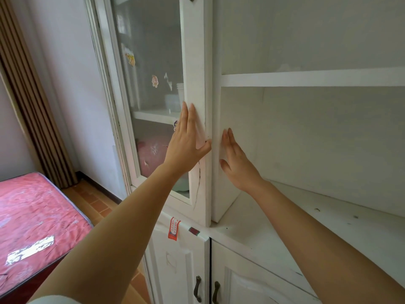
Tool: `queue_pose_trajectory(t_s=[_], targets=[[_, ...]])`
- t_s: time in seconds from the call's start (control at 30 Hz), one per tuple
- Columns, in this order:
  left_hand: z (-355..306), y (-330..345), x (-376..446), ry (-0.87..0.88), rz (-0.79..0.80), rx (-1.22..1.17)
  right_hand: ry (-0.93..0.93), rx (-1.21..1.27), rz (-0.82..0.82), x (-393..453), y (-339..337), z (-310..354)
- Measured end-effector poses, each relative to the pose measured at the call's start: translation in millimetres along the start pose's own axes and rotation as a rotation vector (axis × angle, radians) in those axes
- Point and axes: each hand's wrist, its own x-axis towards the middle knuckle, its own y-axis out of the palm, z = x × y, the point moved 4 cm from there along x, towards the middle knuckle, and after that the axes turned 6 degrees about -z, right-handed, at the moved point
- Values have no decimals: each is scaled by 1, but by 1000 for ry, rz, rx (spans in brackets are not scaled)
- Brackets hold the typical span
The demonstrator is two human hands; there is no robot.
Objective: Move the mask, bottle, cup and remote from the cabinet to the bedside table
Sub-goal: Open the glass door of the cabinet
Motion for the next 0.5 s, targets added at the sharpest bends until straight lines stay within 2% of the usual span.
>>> queue_pose_trajectory(t_s=[0.27, 0.5], targets=[[9, -18, -11, 11, 1, -38, -45, -78, -30, -16, 4, 12], [2, -33, -17, 101, 12, 12, -19, -116, -18, -25, 7, 20]])
